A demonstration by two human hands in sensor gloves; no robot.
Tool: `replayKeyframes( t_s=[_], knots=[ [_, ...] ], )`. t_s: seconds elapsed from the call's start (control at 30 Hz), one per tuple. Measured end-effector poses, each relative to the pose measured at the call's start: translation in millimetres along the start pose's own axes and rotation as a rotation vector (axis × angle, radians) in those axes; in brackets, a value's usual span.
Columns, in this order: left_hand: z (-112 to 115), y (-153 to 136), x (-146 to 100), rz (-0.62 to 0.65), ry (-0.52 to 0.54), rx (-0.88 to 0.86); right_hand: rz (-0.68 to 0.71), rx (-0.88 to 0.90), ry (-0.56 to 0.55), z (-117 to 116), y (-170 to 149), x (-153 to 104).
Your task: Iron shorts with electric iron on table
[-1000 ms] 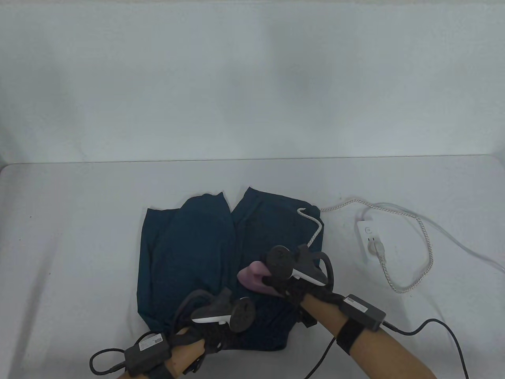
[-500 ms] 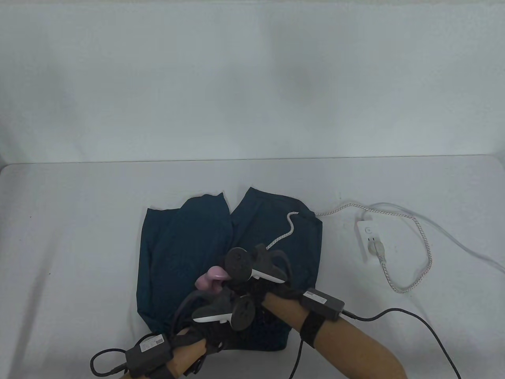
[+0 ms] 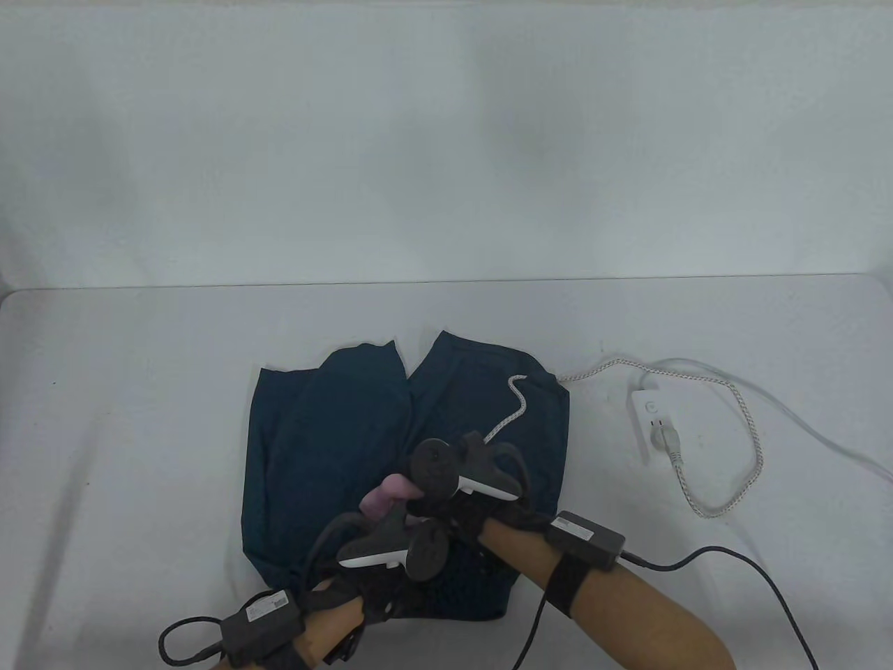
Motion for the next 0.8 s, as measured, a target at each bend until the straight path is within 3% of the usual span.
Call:
replayKeyframes(
  t_s=[0.47, 0.8],
  knots=[
    [-1.1, -1.3, 0.5, 0.01, -0.003, -0.015, -0.036, -0.026, 0.012, 1.6, -44.6, -37.4],
    [0.8, -4.4, 1.9, 0.052, -0.003, -0.054, -0.062, 0.159, -0.023, 12.9, -67.3, -44.4]
  ],
)
Point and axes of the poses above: the tracker on the back of each hand, its own y axis roughly to the thumb side, its own x axis roughly from the wrist to the fingertips, z = x × y, the point moved 3 cm from there along x, roughly from the wrist to the fingertips, and after that the axes turned 4 degrees about y, right-handed, at the moved point
